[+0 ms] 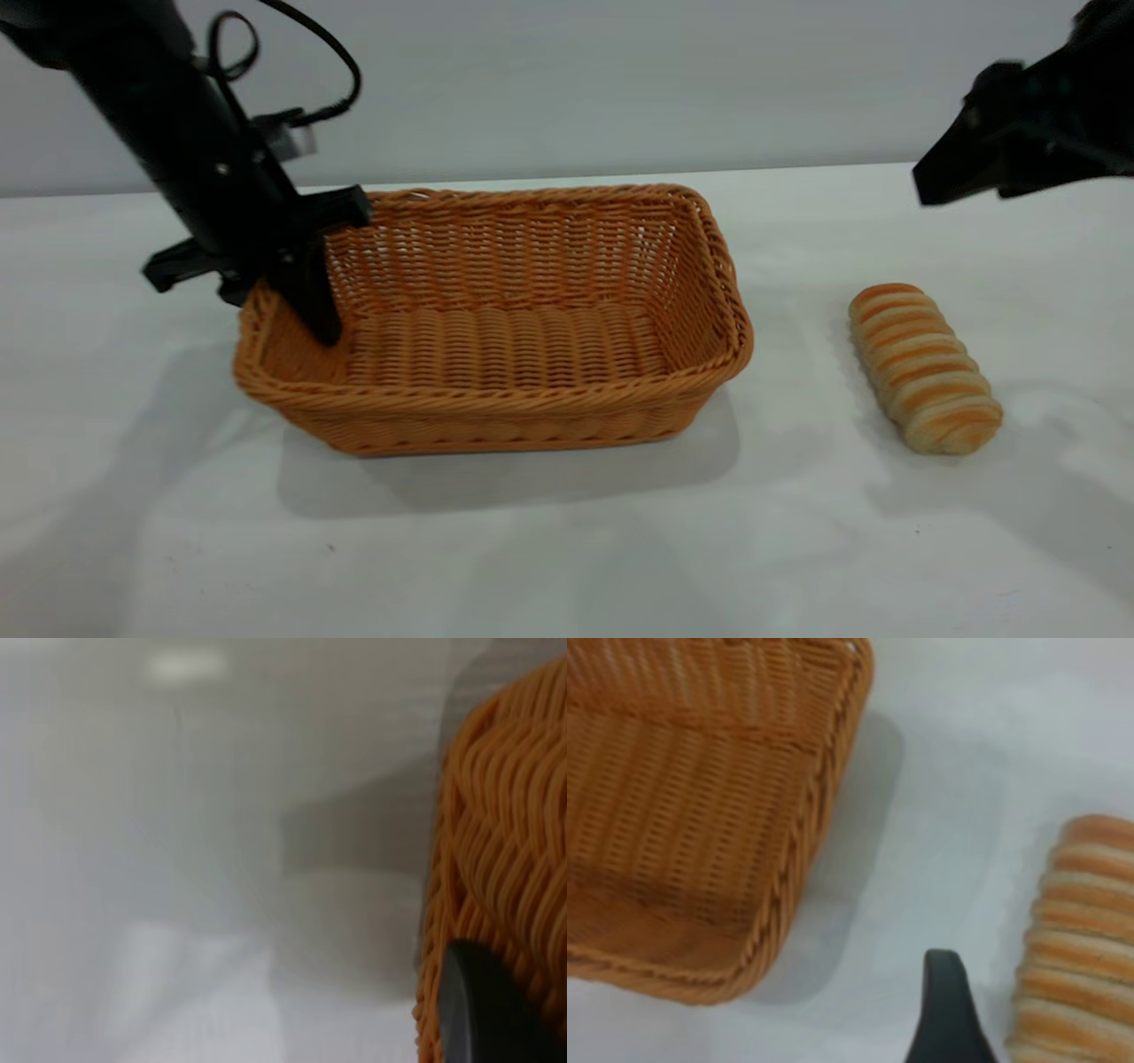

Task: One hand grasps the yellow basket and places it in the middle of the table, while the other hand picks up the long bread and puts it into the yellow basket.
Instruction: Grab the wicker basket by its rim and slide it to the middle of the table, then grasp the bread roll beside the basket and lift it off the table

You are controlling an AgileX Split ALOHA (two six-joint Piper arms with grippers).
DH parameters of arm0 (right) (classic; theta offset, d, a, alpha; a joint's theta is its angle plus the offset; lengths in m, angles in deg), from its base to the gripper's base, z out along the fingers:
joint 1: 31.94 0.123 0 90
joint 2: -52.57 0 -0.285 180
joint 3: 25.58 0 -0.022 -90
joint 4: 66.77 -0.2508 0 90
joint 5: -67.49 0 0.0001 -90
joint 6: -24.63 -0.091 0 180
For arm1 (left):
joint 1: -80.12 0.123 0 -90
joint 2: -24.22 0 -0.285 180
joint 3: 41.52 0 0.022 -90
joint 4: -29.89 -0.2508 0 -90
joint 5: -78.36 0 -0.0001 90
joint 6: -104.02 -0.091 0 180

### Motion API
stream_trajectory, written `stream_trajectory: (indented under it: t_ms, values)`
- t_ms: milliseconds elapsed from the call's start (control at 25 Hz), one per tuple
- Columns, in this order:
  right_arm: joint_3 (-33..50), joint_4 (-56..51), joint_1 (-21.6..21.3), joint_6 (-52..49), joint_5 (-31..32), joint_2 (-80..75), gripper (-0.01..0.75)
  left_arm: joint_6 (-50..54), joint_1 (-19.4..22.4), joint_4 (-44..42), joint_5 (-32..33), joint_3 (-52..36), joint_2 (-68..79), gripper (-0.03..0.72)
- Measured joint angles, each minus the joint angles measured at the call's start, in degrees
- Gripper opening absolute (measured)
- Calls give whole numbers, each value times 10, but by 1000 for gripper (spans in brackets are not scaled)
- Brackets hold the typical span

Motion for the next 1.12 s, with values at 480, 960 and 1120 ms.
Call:
stream_trajectory:
  t_ms: [480, 960, 1120]
  values:
    - [-106, -2, -4, 2, -46, -237, 579, -30, -40, 14, 43, 74, 63, 265]
    - [-149, -6, -10, 3, -68, -315, 97, -32, -39, -46, 135, 78, -47, 652]
    - [-148, 6, -27, 4, -47, -300, 44, -32, -39, -56, 140, 78, -137, 618]
